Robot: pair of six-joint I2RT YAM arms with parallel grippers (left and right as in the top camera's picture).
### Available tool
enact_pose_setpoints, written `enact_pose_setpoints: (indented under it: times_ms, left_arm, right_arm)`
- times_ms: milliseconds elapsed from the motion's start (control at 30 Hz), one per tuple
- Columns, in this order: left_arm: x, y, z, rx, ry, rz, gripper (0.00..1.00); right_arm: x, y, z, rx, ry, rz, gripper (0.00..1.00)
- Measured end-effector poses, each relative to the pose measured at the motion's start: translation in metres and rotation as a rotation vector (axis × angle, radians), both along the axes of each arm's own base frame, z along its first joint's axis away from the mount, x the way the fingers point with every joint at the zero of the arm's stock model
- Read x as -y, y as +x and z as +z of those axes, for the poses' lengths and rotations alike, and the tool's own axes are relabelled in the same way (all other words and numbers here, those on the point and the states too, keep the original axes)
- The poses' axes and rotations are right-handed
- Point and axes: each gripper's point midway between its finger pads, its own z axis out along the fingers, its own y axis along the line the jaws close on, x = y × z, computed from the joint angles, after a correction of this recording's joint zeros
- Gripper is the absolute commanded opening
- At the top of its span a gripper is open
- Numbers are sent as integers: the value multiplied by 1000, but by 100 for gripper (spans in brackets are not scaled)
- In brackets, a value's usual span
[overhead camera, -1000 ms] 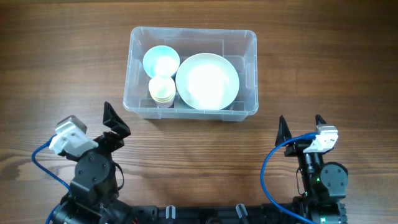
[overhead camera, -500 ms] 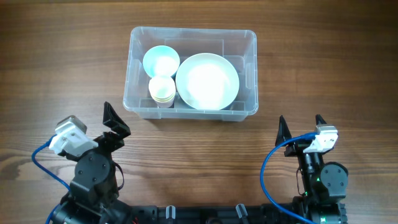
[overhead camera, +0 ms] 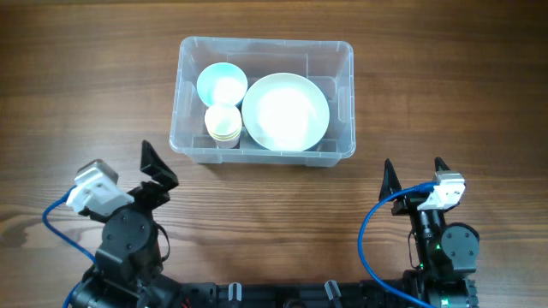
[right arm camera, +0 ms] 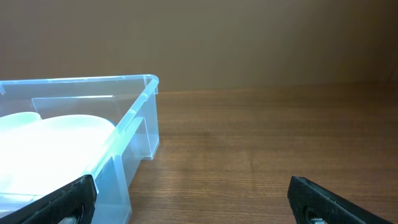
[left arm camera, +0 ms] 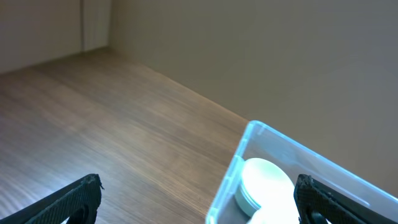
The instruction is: Pack container
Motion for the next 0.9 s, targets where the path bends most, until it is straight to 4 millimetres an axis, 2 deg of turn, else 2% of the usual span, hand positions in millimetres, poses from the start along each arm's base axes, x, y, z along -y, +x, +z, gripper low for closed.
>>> enact_pose_setpoints:
  times_ms: [200, 367, 433, 500, 600, 733, 800, 900]
  left_arm:
    - [-29, -22, 18, 105, -42, 101, 100]
    - [-60, -63, 42, 273, -92, 219, 100]
    - [-68, -76, 42, 295, -93, 257, 100]
    - [-73, -84, 34, 266, -80, 283, 100]
    - [-68, -82, 18, 193, -66, 255, 100]
    - [-59, -75, 15, 182, -76, 192, 100]
    - [-52, -66, 17, 214, -90, 149, 100]
    - [-33, -40, 22, 326, -122, 40, 100]
  right_arm:
    - [0, 0, 0, 1, 0, 0, 100]
    - [0, 0, 0, 1, 0, 0, 100]
    - [0, 0, 0, 1, 0, 0, 100]
    - [0, 0, 0, 2, 0, 0, 100]
    - [0, 0, 0, 2, 0, 0, 100]
    - [0, 0, 0, 2, 0, 0, 100]
    - [0, 0, 0, 2, 0, 0, 99]
    - [0, 0, 0, 2, 0, 0, 100]
